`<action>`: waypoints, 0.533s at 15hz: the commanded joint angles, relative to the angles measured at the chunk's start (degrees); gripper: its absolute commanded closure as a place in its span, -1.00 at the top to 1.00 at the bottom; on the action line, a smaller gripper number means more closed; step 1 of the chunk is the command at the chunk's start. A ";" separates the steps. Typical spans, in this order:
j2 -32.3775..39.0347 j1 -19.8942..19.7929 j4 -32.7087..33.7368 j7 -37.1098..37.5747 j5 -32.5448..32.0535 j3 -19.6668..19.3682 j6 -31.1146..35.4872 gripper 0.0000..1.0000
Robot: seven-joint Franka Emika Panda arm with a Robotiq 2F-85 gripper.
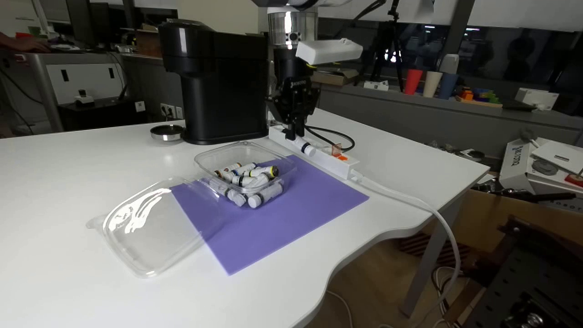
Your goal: Remove the object from the box and put it on the table.
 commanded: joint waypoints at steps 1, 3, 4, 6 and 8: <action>4.32 -0.65 3.62 1.44 0.59 -0.22 -0.66 -0.88; 6.30 -1.27 4.83 0.16 0.71 0.09 -0.88 -0.88; 7.40 -1.53 5.47 -0.30 0.65 0.23 -0.80 -0.88; 9.39 -1.86 6.73 -0.79 0.56 0.40 -0.63 -0.88; 11.09 -2.05 7.88 -1.09 0.49 0.51 -0.87 -0.88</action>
